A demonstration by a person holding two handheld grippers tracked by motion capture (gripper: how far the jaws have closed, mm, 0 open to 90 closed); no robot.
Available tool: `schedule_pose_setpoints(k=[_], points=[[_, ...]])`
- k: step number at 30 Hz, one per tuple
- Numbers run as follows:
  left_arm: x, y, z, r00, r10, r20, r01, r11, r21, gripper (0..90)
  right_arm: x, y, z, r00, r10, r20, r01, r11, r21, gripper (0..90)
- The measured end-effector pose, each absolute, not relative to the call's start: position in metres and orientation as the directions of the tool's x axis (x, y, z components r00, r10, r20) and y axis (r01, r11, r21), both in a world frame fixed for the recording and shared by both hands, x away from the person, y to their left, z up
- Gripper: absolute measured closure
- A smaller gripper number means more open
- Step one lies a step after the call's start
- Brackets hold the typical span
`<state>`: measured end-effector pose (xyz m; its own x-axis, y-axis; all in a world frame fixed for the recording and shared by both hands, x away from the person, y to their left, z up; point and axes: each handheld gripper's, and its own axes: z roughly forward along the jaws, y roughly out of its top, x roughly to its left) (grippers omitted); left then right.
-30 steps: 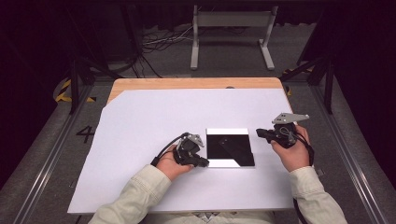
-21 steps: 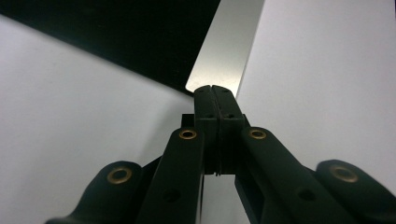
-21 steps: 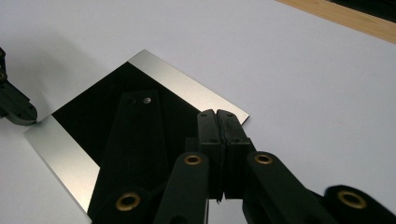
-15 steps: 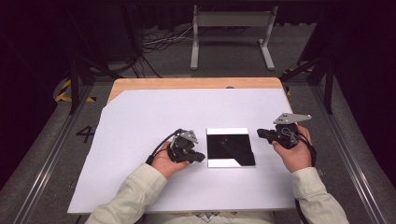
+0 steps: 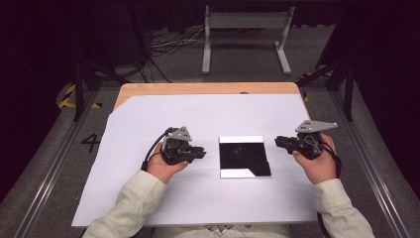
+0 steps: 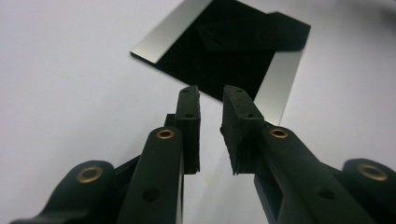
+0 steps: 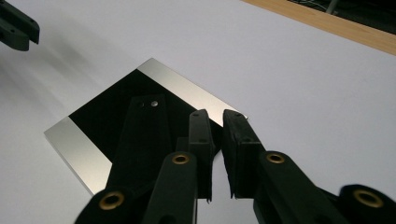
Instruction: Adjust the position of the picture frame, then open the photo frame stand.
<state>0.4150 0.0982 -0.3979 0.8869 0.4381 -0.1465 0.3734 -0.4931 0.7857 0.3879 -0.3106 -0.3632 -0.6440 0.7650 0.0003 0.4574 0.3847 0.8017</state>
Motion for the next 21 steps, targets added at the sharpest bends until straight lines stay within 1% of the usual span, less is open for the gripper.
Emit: schedule_pose_setpoints(k=[3,8,13,16,21], points=[[0.414,0.106,-0.394,0.875,0.463,-0.139,0.369,-0.453,0.812,74.1,0.387,-0.312,-0.363,-0.650,0.760,0.002,0.443,0.377,0.813,73.3],[0.413,0.121,-0.393,0.844,0.519,-0.137,0.375,-0.385,0.843,69.7,0.384,-0.315,-0.362,-0.648,0.762,0.019,0.434,0.348,0.831,67.6],[0.414,0.138,-0.391,0.817,0.555,-0.153,0.380,-0.321,0.867,69.0,0.382,-0.317,-0.362,-0.647,0.762,0.037,0.433,0.328,0.839,65.2],[0.414,0.145,-0.391,0.807,0.573,-0.145,0.374,-0.306,0.875,68.5,0.381,-0.318,-0.362,-0.647,0.761,0.042,0.436,0.325,0.839,64.1],[0.415,0.156,-0.393,0.779,0.609,-0.147,0.390,-0.288,0.875,66.9,0.378,-0.318,-0.362,-0.647,0.761,0.052,0.440,0.317,0.840,60.7]])
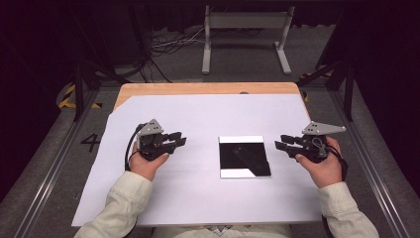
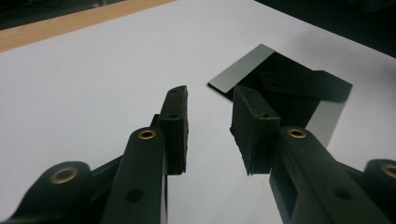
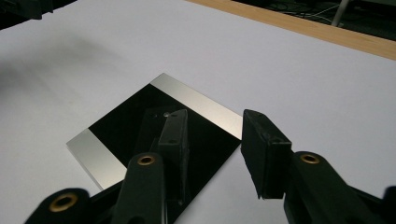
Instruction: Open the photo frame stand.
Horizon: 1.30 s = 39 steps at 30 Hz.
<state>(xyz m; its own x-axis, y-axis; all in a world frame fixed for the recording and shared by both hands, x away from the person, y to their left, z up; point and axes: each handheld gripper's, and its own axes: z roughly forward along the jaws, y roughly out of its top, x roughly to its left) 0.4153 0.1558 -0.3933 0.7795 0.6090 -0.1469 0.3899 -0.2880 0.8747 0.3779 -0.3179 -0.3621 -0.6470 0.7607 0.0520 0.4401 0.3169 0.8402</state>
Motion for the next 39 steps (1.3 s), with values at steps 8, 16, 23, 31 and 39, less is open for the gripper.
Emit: schedule_pose_setpoints(k=[8,16,23,31,39], points=[[0.420,0.171,-0.396,0.732,0.665,-0.152,0.410,-0.250,0.877,65.4,0.370,-0.313,-0.367,-0.665,0.744,0.071,0.468,0.340,0.816,51.9],[0.423,0.179,-0.397,0.707,0.695,-0.132,0.412,-0.254,0.875,64.4,0.362,-0.311,-0.377,-0.668,0.739,0.085,0.496,0.357,0.792,51.8],[0.427,0.187,-0.399,0.698,0.702,-0.140,0.419,-0.242,0.875,64.0,0.359,-0.310,-0.384,-0.681,0.727,0.087,0.508,0.383,0.771,51.5],[0.429,0.193,-0.402,0.715,0.686,-0.134,0.399,-0.242,0.885,62.1,0.357,-0.307,-0.391,-0.708,0.700,0.092,0.524,0.434,0.733,51.0],[0.429,0.192,-0.403,0.716,0.683,-0.142,0.401,-0.236,0.885,61.7,0.357,-0.300,-0.399,-0.747,0.658,0.091,0.538,0.520,0.664,55.9]])
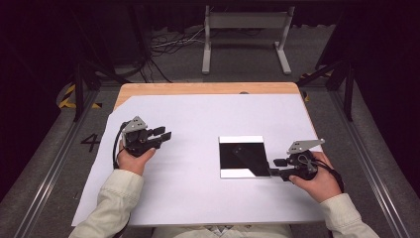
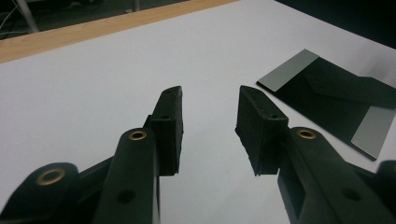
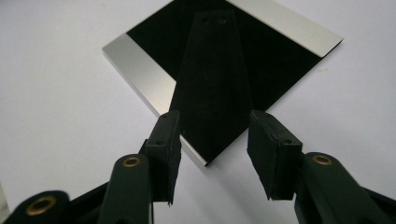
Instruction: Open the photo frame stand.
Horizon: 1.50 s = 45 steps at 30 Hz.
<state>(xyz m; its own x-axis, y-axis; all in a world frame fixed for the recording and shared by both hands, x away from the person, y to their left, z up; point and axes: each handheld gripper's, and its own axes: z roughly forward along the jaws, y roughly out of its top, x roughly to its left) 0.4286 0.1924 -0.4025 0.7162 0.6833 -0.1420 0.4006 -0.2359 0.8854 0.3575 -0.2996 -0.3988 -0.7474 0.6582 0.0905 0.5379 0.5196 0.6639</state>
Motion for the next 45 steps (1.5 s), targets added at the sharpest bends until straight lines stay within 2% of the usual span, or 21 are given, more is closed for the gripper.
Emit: schedule_pose_setpoints(k=[17,27,45], points=[[0.430,0.190,-0.406,0.723,0.677,-0.136,0.405,-0.256,0.878,61.3,0.360,-0.293,-0.414,-0.775,0.625,0.091,0.568,0.627,0.533,58.4],[0.429,0.191,-0.408,0.718,0.682,-0.138,0.418,-0.264,0.869,61.1,0.362,-0.291,-0.416,-0.803,0.594,0.056,0.544,0.691,0.476,72.9],[0.425,0.199,-0.410,0.704,0.694,-0.150,0.433,-0.252,0.865,60.3,0.366,-0.284,-0.414,-0.826,0.564,0.005,0.511,0.744,0.431,86.7]])
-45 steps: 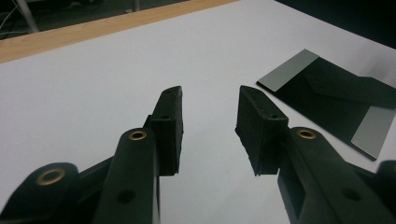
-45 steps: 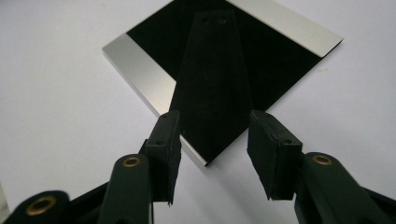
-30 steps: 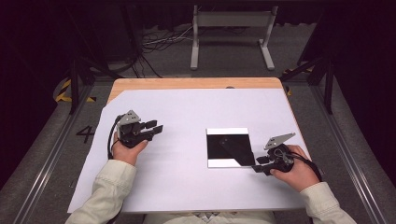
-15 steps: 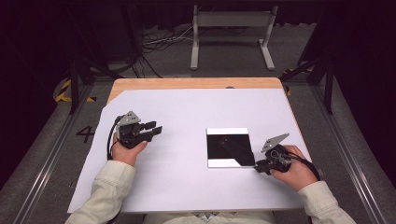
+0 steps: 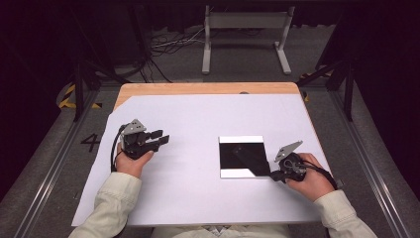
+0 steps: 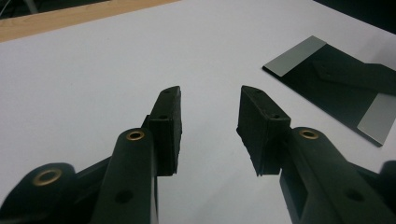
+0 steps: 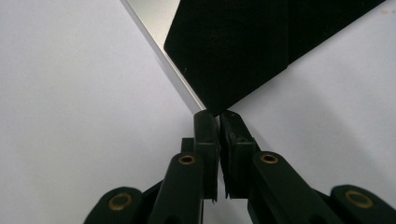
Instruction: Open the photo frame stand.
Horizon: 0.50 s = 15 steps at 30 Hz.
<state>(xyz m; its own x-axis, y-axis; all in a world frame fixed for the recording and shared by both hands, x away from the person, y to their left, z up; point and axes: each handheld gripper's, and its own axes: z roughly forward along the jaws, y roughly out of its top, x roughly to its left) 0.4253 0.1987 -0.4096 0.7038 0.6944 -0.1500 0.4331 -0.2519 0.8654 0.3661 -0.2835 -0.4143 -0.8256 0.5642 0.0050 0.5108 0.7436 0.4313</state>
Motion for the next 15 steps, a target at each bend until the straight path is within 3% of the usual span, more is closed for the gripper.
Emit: schedule_pose_setpoints(k=[15], points=[[0.426,0.198,-0.411,0.706,0.693,-0.147,0.431,-0.256,0.865,59.7,0.362,-0.289,-0.397,-0.825,0.565,0.002,0.488,0.710,0.507,90.0]])
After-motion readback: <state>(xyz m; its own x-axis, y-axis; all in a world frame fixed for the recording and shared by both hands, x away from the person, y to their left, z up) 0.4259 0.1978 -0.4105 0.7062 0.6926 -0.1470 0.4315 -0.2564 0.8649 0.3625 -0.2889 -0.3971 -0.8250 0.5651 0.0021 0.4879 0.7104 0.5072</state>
